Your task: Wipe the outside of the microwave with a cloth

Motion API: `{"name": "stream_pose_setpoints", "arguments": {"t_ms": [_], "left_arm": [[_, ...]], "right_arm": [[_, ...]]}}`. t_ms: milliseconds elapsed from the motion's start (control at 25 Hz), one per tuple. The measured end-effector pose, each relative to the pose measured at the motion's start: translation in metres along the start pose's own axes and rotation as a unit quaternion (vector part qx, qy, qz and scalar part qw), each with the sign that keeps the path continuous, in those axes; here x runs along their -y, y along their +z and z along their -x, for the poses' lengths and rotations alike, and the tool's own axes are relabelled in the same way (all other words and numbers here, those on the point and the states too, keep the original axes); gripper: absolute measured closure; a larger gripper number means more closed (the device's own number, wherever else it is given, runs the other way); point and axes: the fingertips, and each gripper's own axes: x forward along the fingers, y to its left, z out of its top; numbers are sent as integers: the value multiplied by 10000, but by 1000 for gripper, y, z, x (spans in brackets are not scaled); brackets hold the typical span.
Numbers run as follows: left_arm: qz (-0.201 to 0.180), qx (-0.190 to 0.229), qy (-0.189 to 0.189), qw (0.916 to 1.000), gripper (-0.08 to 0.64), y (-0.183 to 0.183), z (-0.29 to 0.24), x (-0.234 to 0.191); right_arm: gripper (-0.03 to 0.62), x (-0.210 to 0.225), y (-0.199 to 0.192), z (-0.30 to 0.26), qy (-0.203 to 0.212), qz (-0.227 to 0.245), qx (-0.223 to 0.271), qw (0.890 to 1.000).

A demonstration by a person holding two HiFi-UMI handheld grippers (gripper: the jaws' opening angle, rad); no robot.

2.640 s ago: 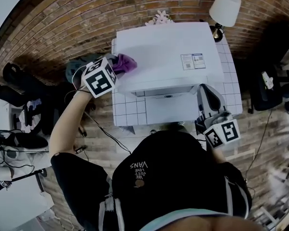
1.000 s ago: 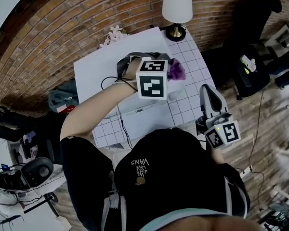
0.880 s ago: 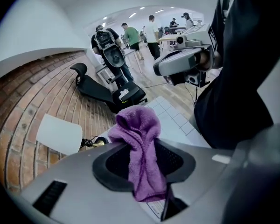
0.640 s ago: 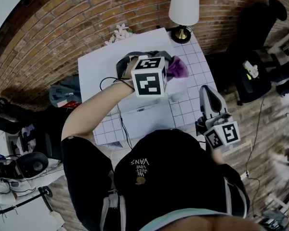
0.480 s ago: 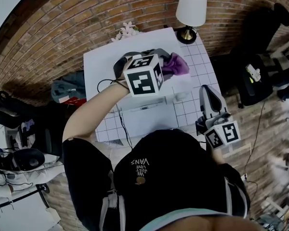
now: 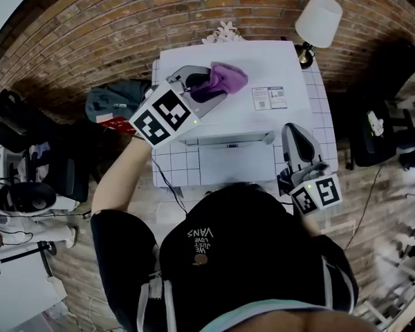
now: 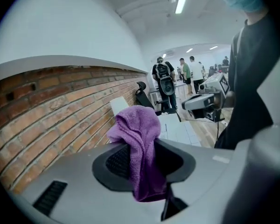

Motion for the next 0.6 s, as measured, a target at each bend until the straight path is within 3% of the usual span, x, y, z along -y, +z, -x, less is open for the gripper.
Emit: {"name": "stream_pose_setpoints", "arguments": {"t_ms": [120,240,400,600], "left_arm": [[437,176,349,9983,420,-33,38,-7],[974,418,806,9911,420,-66,80,-15],[1473,776,1487,9748,420,-114,134,-27],[1810,1195,2145,9523,420,-173,169,-15]], "right_arm": [[589,-30,-9,-13,187,20,-61,9998],[589,-59,-16,-24,366,41,-160,9992],[588,-97,-29,-38,478,75,-285,9984],[589,-133,-42,-54,589,187,-468,9970]]}}
